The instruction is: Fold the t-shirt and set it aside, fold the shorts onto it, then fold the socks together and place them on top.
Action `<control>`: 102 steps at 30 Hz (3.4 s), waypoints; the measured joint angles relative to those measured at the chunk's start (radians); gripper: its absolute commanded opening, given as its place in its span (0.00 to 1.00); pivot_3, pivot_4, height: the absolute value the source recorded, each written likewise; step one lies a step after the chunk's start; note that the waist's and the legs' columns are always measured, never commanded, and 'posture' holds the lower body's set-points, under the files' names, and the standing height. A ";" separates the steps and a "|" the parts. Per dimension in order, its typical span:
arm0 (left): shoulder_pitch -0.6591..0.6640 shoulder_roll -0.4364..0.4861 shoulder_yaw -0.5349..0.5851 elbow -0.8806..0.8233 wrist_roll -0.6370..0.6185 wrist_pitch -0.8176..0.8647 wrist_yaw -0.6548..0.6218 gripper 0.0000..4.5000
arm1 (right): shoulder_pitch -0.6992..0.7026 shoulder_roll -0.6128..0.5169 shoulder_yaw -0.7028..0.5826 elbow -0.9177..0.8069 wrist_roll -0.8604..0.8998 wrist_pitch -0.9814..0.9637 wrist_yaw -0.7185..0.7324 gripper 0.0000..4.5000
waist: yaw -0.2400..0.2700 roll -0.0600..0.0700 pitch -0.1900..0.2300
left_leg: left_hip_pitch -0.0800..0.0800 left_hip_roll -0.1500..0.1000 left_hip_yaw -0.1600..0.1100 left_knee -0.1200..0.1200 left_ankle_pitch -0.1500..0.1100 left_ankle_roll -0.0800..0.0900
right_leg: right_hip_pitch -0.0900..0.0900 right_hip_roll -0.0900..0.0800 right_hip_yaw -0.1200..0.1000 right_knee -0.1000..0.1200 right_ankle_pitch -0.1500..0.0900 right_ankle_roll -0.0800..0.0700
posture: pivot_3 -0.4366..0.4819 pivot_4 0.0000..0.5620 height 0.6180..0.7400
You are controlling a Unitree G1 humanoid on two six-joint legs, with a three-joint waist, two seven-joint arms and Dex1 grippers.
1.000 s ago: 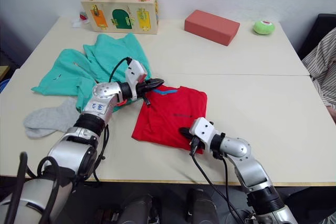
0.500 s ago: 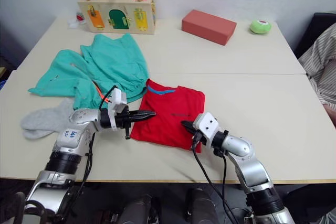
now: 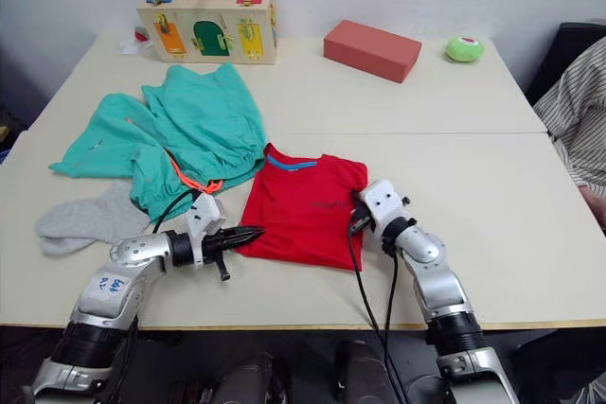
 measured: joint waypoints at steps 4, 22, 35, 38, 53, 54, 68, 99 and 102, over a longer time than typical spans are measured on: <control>0.001 -0.002 0.032 0.009 -0.032 0.026 0.012 0.01 | 0.000 0.001 -0.023 0.012 0.021 -0.001 0.000 0.00 | -0.001 0.000 0.000 | 0.000 0.000 0.000 0.000 0.000 0.000 | 0.000 0.000 0.000 0.000 0.000 0.000 | 0.48 0.27 1.00; -0.059 -0.033 -0.052 0.015 -0.035 -0.025 -0.056 0.01 | -0.032 0.078 0.157 -0.015 0.001 -0.048 0.111 0.00 | 0.000 0.001 0.001 | -0.003 -0.002 0.001 -0.006 0.001 0.000 | -0.003 0.000 0.000 0.000 0.000 0.000 | 0.48 0.27 1.00; 0.023 0.005 -0.084 -0.018 0.022 -0.066 -0.005 0.01 | -0.063 0.030 -0.055 0.141 0.020 -0.056 -0.066 0.00 | -0.003 0.003 -0.006 | 0.010 -0.001 0.002 -0.014 0.001 -0.001 | 0.005 0.000 0.002 -0.005 0.000 0.000 | 0.48 0.27 1.00; 0.071 0.039 -0.048 -0.039 0.009 -0.070 -0.008 0.01 | -0.064 0.019 -0.092 0.152 0.055 -0.051 -0.051 0.00 | -0.003 0.005 -0.007 | 0.011 -0.001 0.002 -0.015 0.001 -0.001 | 0.005 0.000 0.003 -0.005 0.000 0.000 | 0.48 0.27 1.00; -0.075 0.028 -0.029 -0.053 -0.165 -0.026 -0.185 0.01 | 0.137 -0.019 0.166 -0.205 0.125 -0.058 0.322 0.00 | 0.005 0.007 -0.004 | -0.003 -0.003 0.002 -0.013 0.003 0.000 | -0.004 0.000 0.002 -0.003 0.001 0.001 | 0.48 0.27 1.00; -0.093 0.009 -0.055 -0.037 -0.152 -0.040 -0.186 0.01 | 0.146 -0.020 0.171 -0.204 0.116 -0.059 0.322 0.00 | 0.004 0.007 -0.004 | -0.003 -0.003 0.002 -0.013 0.003 0.000 | -0.004 0.000 0.002 -0.004 0.001 0.001 | 0.48 0.27 1.00; -0.253 -0.137 -0.191 0.252 0.081 -0.174 -0.021 0.01 | 0.292 -0.224 0.160 -0.297 0.230 -0.071 0.577 0.00 | 0.012 0.003 -0.004 | 0.001 -0.001 0.001 -0.012 0.003 0.000 | -0.001 0.001 0.002 -0.006 0.000 0.001 | 0.48 0.27 1.00; 0.137 0.067 -0.016 -0.077 -0.045 -0.089 -0.082 0.01 | -0.410 0.012 -0.077 0.663 0.142 -0.174 0.148 0.00 | -0.005 0.006 -0.005 | 0.002 -0.002 0.001 -0.012 0.005 -0.002 | -0.002 0.000 0.003 -0.003 0.000 -0.001 | 0.48 0.27 1.00; 0.169 0.052 0.017 -0.075 -0.089 -0.115 -0.107 0.01 | -0.366 0.023 -0.143 0.613 0.213 -0.174 0.184 0.00 | -0.004 0.006 -0.005 | 0.001 -0.002 0.001 -0.013 0.005 -0.002 | -0.003 0.000 0.003 -0.003 0.000 -0.001 | 0.48 0.27 1.00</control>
